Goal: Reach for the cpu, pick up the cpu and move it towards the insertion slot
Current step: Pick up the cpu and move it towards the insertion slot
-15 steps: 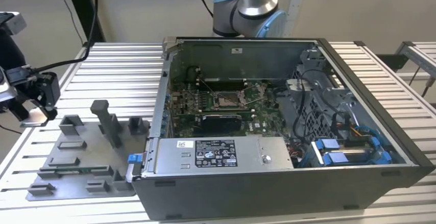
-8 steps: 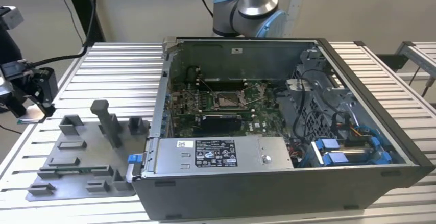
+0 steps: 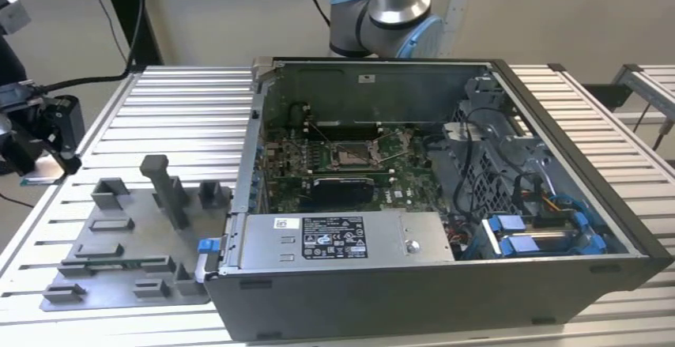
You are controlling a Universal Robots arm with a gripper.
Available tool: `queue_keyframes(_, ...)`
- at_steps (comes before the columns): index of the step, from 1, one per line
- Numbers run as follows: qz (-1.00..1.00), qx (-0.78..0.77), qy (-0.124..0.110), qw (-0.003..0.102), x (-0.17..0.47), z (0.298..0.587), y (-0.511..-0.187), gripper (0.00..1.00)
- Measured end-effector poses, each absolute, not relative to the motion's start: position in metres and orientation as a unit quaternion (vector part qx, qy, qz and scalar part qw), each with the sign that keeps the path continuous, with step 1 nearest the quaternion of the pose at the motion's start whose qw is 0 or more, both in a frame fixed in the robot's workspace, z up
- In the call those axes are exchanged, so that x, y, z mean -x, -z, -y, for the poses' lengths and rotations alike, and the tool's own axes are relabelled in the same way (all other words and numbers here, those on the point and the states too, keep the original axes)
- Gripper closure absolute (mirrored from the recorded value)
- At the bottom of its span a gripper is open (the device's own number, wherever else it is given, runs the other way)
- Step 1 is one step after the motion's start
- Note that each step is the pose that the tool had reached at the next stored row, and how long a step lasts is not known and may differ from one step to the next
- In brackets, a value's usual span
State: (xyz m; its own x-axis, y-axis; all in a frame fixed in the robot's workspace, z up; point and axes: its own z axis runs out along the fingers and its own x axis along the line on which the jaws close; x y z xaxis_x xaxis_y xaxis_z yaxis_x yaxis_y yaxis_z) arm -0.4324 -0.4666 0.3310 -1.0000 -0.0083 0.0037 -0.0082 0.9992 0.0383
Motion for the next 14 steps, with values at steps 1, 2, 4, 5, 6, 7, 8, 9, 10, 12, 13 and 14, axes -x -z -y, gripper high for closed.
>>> queue_keyframes(1, 1.000, -0.004, 0.019, 0.002, 0.432, 0.467, -0.333, 1.00)
queue_keyframes(2, 1.000, -0.004, 0.019, 0.002, 0.432, 0.467, -0.335, 1.00)
queue_keyframes(4, 1.000, -0.004, 0.019, 0.002, 0.432, 0.467, -0.338, 1.00)
queue_keyframes(5, 1.000, -0.004, 0.019, 0.002, 0.432, 0.467, -0.339, 1.00)
queue_keyframes(6, 1.000, -0.004, 0.019, 0.002, 0.432, 0.467, -0.341, 1.00)
queue_keyframes(7, 1.000, -0.004, 0.019, 0.002, 0.432, 0.467, -0.342, 1.00)
queue_keyframes(8, 1.000, -0.004, 0.019, 0.002, 0.432, 0.467, -0.343, 1.00)
queue_keyframes(9, 1.000, -0.004, 0.019, 0.002, 0.432, 0.467, -0.344, 1.00)
queue_keyframes(10, 1.000, -0.004, 0.019, 0.002, 0.432, 0.467, -0.346, 1.00)
queue_keyframes(12, 1.000, -0.004, 0.019, 0.002, 0.432, 0.467, -0.349, 1.00)
queue_keyframes(13, 1.000, -0.004, 0.019, 0.002, 0.432, 0.467, -0.351, 1.00)
queue_keyframes(14, 1.000, -0.004, 0.019, 0.002, 0.432, 0.467, -0.353, 1.00)
